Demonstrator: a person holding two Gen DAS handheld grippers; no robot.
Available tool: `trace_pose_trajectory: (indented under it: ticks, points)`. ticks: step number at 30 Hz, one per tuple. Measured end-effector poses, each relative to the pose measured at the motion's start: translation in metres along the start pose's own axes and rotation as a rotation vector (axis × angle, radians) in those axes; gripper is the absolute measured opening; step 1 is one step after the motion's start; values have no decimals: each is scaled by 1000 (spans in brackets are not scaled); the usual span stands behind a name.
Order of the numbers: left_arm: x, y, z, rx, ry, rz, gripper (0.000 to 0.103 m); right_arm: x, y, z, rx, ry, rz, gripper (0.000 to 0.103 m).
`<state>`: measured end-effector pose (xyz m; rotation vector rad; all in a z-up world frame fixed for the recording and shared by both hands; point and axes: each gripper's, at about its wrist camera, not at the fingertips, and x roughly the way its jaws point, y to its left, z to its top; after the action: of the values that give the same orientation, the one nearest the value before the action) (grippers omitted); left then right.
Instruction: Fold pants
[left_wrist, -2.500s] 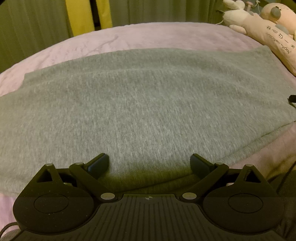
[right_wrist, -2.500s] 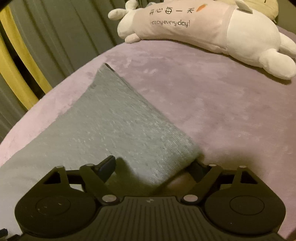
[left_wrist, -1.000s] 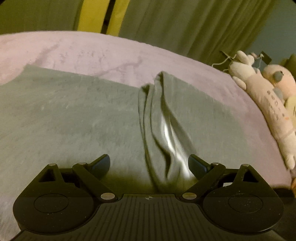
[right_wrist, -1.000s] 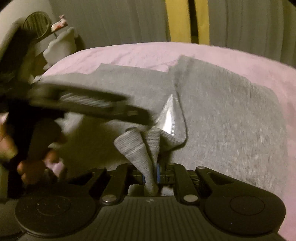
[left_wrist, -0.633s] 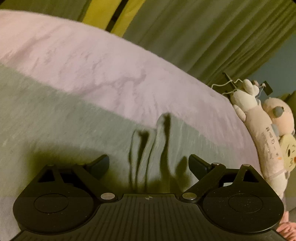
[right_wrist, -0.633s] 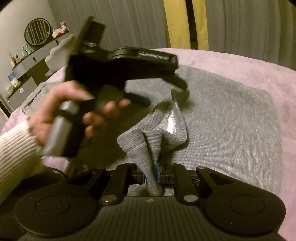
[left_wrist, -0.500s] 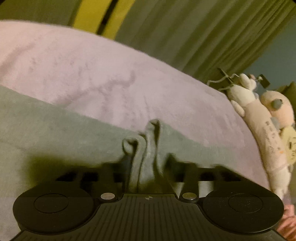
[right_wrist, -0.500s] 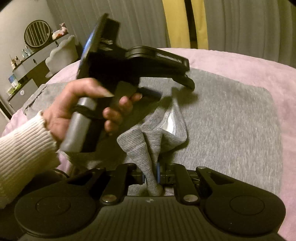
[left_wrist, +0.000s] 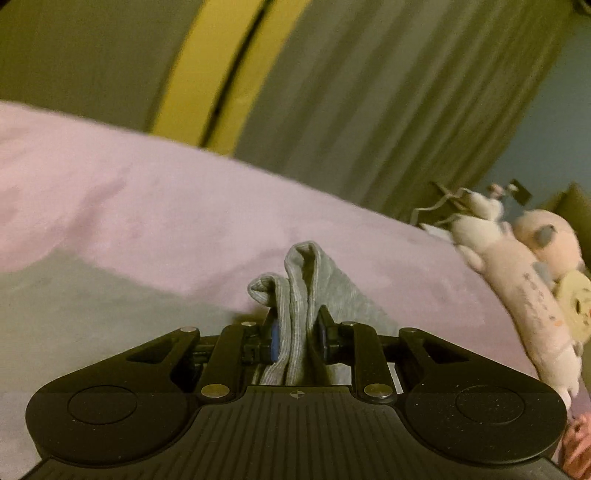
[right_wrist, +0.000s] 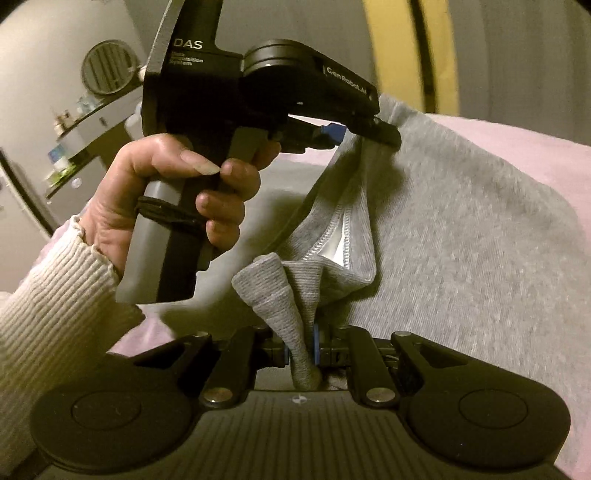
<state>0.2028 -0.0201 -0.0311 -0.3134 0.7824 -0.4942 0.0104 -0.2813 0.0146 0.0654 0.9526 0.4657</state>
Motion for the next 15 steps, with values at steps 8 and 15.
trace_pose_trajectory:
  ticks: [8, 15]
  points:
    - [24, 56, -20, -165, 98, 50, 32, 45, 0, 1, 54, 88, 41, 13]
    - [18, 54, -13, -181, 82, 17, 25, 38, 12, 3, 43, 79, 6, 13]
